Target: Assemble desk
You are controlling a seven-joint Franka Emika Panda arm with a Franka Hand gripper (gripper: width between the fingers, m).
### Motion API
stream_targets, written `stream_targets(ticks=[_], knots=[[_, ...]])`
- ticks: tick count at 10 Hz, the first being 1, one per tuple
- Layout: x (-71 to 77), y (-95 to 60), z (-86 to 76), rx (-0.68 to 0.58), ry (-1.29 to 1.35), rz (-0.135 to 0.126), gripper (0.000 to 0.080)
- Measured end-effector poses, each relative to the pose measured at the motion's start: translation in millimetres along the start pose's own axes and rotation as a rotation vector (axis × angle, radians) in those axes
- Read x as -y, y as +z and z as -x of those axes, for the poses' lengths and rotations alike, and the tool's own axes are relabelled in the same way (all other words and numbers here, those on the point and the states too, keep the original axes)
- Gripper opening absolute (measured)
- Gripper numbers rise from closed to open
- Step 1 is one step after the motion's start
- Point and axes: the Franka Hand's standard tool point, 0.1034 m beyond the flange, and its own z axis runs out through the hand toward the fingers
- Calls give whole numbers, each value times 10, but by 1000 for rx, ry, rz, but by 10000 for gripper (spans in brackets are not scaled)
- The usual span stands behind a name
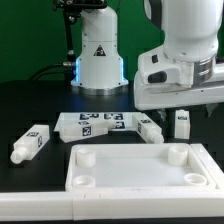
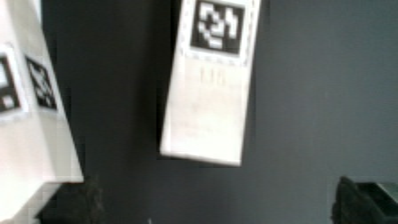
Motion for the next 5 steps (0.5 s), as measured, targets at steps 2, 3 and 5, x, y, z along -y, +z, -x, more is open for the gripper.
stream_targets(ticks=[2,3,5], knots=[[2,10,40,199,72,1,649],[3,0,4,283,113,-2,649],[10,-5,-44,318,84,-9,649]])
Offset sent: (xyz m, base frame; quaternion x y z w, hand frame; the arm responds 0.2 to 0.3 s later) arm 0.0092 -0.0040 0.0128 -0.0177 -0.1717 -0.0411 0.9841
